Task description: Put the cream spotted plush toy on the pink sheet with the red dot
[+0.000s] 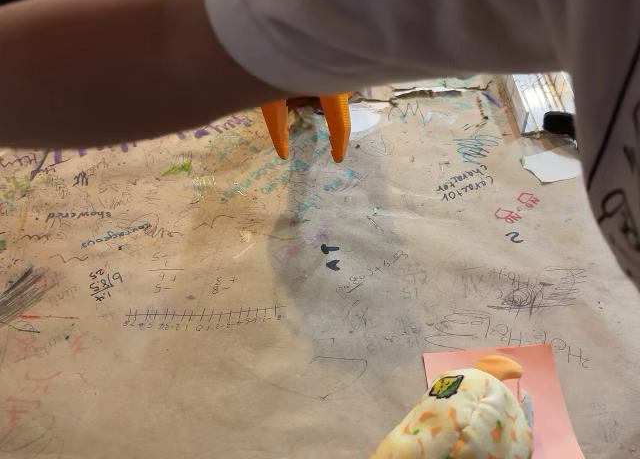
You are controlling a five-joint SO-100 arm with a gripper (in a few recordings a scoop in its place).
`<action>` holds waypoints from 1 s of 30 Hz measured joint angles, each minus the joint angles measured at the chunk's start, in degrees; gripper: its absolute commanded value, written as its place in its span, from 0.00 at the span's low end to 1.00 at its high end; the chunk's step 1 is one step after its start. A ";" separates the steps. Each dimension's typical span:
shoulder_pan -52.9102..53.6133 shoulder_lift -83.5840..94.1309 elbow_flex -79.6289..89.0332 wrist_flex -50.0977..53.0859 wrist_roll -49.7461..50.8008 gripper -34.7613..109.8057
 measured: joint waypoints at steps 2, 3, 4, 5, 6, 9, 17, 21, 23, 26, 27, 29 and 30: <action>0.00 0.00 0.00 0.00 0.00 0.39; 0.00 0.00 0.00 0.00 0.00 0.39; 0.00 0.00 0.00 0.00 0.00 0.39; 0.00 0.00 0.00 0.00 0.00 0.39; 0.00 0.00 0.00 0.00 0.00 0.39; 0.00 0.00 0.00 0.00 0.00 0.39; 0.00 0.00 0.00 0.00 0.00 0.39; 0.00 0.00 0.00 0.00 0.00 0.39; 0.00 0.00 0.00 0.00 0.00 0.39; 0.00 0.00 0.00 0.00 0.00 0.39; 0.00 0.00 0.00 0.00 0.00 0.39; 0.09 0.00 0.00 0.00 0.44 0.39; 0.62 0.00 0.00 0.00 0.53 0.39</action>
